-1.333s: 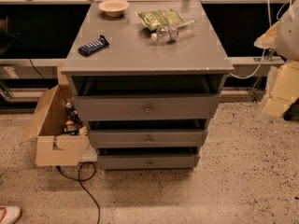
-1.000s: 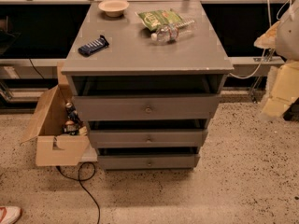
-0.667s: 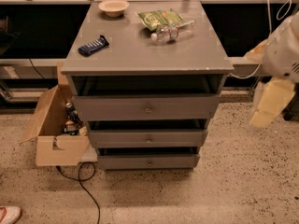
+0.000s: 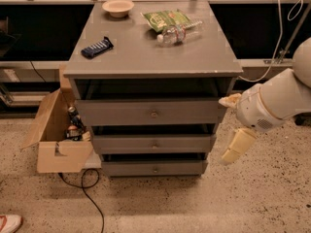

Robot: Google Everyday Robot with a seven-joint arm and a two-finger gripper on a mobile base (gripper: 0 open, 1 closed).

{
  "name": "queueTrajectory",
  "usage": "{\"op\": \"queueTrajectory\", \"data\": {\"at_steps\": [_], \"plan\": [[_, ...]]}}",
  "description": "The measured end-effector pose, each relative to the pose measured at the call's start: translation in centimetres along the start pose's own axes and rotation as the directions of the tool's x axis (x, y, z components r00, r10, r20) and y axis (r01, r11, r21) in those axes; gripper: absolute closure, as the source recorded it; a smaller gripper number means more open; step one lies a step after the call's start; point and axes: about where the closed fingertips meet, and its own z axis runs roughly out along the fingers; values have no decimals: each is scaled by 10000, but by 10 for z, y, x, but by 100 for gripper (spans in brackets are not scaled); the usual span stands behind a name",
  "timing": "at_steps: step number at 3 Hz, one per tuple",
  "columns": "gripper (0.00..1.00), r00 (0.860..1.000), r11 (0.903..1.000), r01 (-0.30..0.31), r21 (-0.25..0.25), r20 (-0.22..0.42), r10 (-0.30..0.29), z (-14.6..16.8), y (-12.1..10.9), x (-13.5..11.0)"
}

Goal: Open bottom drawer

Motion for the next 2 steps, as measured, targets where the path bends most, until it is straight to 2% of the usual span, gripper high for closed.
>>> {"op": "queueTrajectory", "data": {"at_steps": [1,2], "plan": [[0,10000,10000,-40,-65,46,40,8,1,5],[0,9995,9992,-210,-344,248,219,41,3,28]]}}
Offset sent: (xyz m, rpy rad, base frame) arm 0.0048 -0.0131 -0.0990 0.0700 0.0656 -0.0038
